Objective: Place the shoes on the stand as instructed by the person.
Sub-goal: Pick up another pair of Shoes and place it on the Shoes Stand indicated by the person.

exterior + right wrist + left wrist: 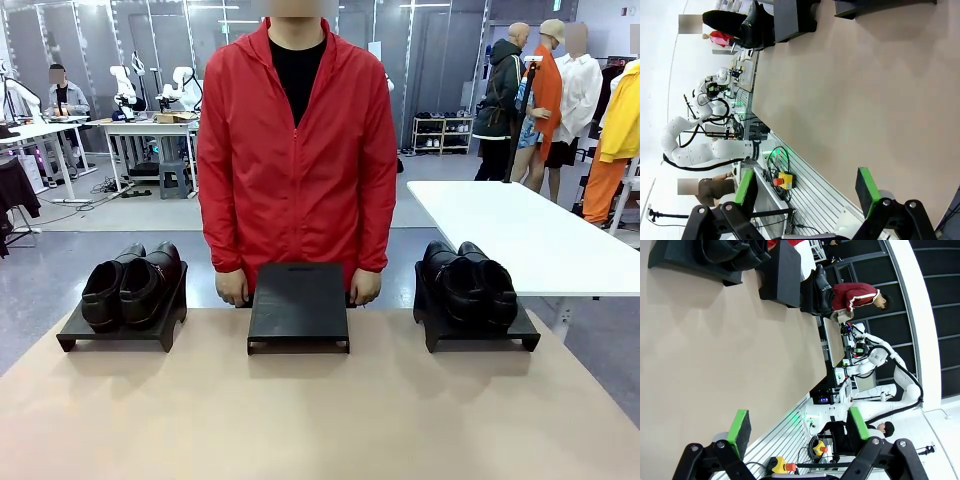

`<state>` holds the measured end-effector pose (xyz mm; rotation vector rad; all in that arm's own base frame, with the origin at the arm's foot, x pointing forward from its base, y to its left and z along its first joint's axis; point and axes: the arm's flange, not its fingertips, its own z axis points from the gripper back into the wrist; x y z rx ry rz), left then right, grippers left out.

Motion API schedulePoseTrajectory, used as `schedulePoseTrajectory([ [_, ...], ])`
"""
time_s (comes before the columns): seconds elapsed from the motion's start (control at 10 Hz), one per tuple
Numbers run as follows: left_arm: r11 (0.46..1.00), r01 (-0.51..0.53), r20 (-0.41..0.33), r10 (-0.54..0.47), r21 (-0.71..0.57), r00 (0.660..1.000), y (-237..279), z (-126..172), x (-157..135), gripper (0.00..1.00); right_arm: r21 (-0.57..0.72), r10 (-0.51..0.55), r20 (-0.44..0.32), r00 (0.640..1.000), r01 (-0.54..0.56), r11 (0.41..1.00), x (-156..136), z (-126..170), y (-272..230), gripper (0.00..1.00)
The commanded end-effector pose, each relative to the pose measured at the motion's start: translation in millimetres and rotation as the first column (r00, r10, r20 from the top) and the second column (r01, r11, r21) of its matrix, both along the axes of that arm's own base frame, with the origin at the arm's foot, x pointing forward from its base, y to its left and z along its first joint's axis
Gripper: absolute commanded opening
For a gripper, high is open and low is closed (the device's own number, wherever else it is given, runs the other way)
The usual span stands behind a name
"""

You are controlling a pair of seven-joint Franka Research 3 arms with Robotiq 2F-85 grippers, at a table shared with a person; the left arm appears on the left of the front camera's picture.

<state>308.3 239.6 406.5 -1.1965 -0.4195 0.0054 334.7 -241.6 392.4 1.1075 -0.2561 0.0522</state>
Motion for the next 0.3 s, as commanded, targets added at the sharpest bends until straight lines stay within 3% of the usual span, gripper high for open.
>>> schedulePoseTrajectory([
  [0.0, 1.000, 0.011, 0.023, -0.011, -0.004, 1.000, -1.4, 0.4, -2.8, 0.97, -0.014, 0.005, -0.010, 1.000, -0.006, 1.000, -3.6, 0.8, 0.3, 1.00],
  [0.2, 1.000, 0.011, 0.023, -0.011, -0.004, 1.000, -1.4, 0.4, -2.8, 0.97, -0.014, 0.005, -0.010, 1.000, -0.006, 1.000, -3.6, 0.8, 0.3, 1.00],
])
